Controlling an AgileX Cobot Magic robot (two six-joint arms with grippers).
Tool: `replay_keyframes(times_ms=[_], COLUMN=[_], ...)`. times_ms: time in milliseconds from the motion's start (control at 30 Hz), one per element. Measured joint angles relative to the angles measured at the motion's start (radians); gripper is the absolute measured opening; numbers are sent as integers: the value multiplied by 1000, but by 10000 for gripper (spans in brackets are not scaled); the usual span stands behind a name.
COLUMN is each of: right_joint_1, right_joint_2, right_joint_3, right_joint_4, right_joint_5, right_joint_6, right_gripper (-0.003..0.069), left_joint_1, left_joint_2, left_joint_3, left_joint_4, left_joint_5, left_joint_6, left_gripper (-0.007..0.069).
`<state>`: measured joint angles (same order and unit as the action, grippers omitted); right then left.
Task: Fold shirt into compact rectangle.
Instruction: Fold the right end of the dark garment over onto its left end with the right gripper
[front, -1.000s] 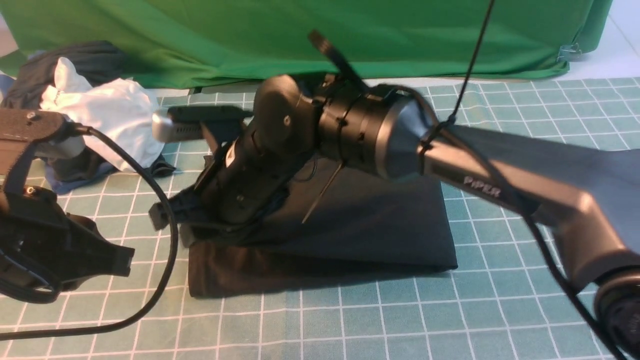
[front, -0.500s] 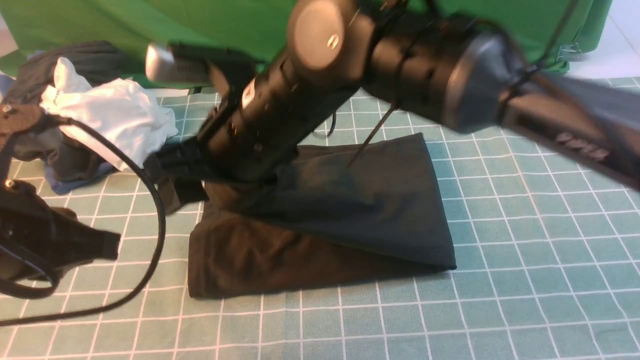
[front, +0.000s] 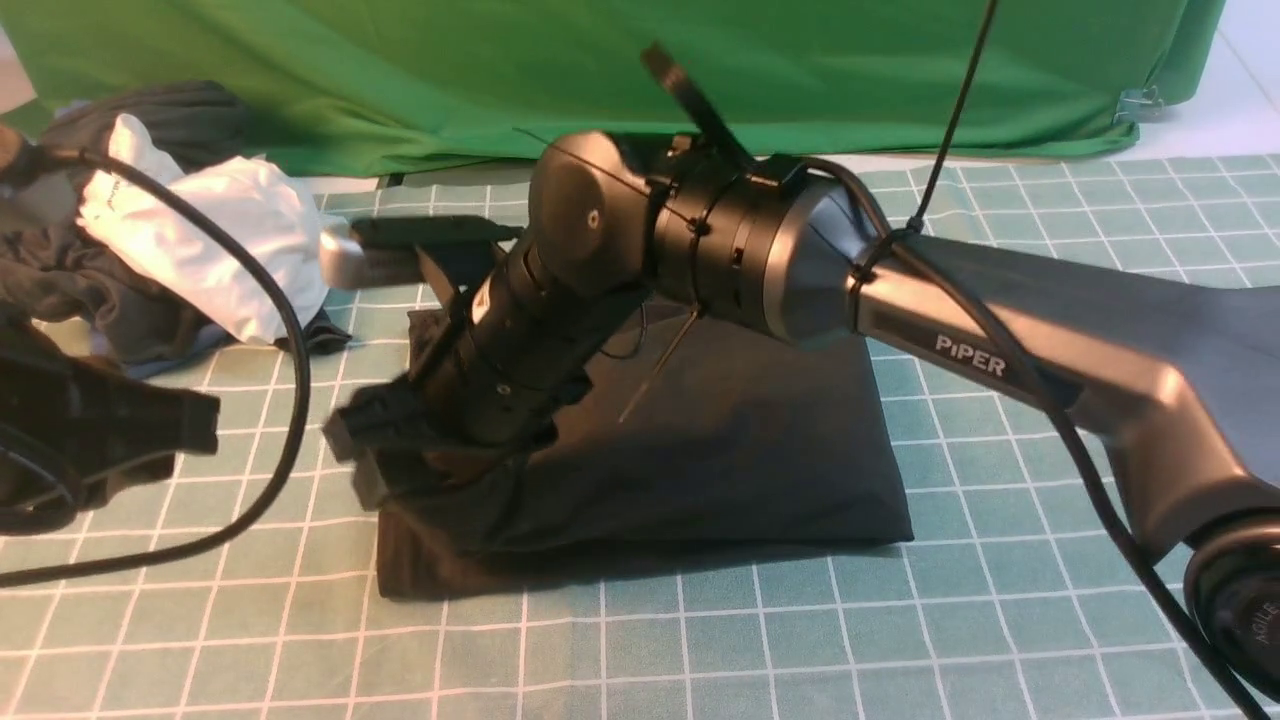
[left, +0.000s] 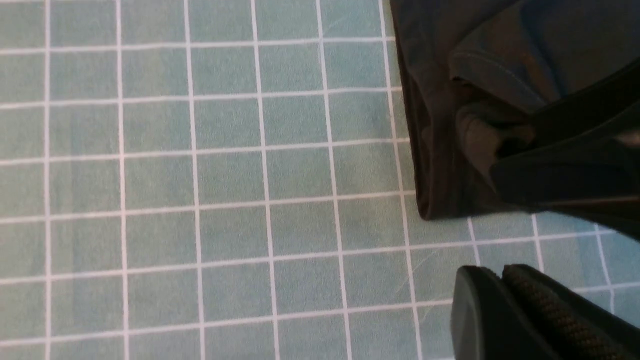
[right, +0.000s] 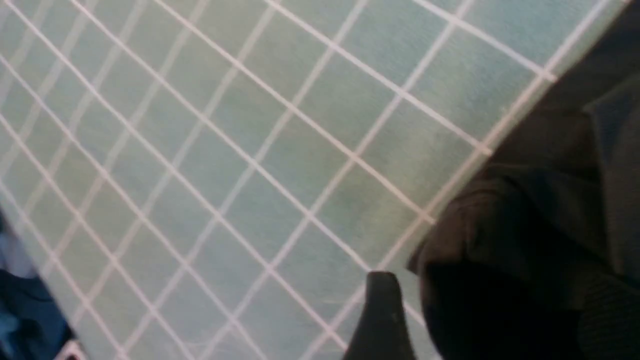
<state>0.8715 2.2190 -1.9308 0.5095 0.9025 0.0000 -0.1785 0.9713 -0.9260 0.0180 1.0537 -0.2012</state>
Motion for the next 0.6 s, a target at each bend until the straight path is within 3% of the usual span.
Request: replay_keyframes(times_ms=[133,433,600], right_joint_1=[5,-22,-99], right_joint_2=[0,-4,-55], right_joint_3=[-40,-354,-410], right_joint_4=[-75,-228,-358], right_joint_5=[96,291,303], right_joint_6=[0,-10,-14], right_gripper=[488,488,410], left_joint_1=[0,0,0], left_joint_2=[0,0,7], left_joint_3=[0,0,0], left_joint_4=[0,-5,-152], left_joint_5=[27,28,-36], left_joint_6=[-1,-12,25], left_gripper=[11,11,11])
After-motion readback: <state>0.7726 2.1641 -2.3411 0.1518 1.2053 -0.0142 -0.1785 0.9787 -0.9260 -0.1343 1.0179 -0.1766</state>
